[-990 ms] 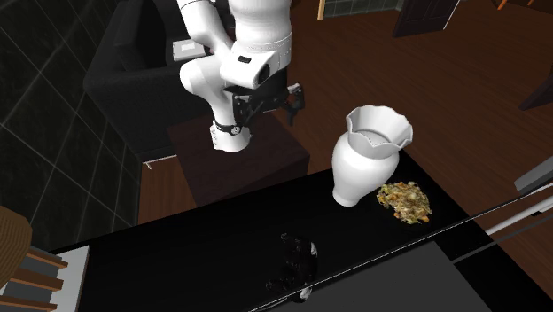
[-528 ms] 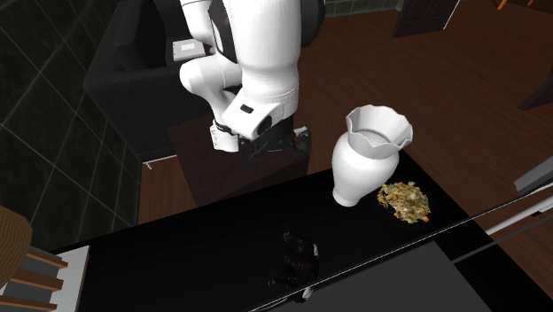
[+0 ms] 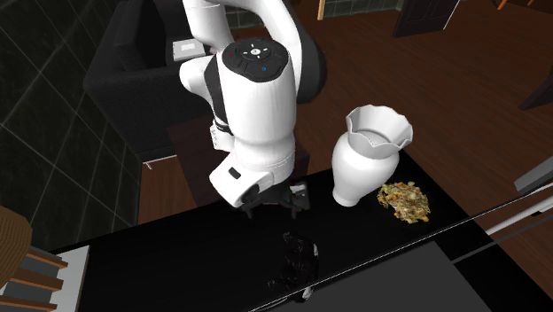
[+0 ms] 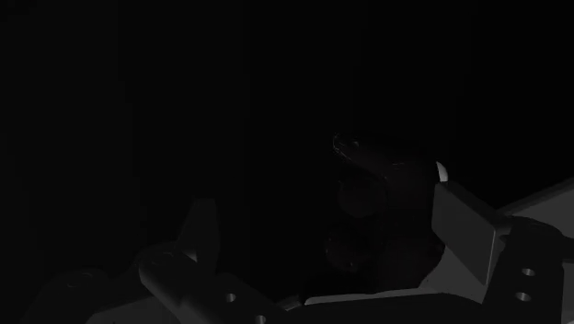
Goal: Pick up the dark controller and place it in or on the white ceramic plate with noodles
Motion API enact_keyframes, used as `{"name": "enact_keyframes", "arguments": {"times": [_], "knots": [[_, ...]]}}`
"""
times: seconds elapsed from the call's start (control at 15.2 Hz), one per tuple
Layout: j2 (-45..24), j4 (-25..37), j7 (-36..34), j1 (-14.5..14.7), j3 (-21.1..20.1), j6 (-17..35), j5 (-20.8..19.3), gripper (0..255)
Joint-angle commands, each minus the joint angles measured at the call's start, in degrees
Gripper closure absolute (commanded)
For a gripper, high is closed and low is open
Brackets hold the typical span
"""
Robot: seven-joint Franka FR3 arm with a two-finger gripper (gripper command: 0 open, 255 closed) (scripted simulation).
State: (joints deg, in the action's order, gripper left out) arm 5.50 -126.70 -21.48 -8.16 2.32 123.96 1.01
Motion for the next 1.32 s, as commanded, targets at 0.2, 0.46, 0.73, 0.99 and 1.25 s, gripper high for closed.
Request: {"name": "enact_keyframes", "arguments": {"times": [0.2, 0.46, 0.73, 0.99, 1.25], "knots": [[-9.5, 6.2, -3.5, -1.4, 1.3, 4.9, -0.4, 0], [-12.5, 6.7, -3.9, -1.6, 1.6, 7.7, -0.3, 0], [-14.5, 5.9, -3.8, -1.7, 1.5, 10.5, -0.1, 0], [-14.7, 5.8, -3.8, -1.7, 1.5, 10.8, 0.0, 0], [-14.7, 5.8, -3.8, -1.7, 1.5, 10.8, 0.0, 0]]}}
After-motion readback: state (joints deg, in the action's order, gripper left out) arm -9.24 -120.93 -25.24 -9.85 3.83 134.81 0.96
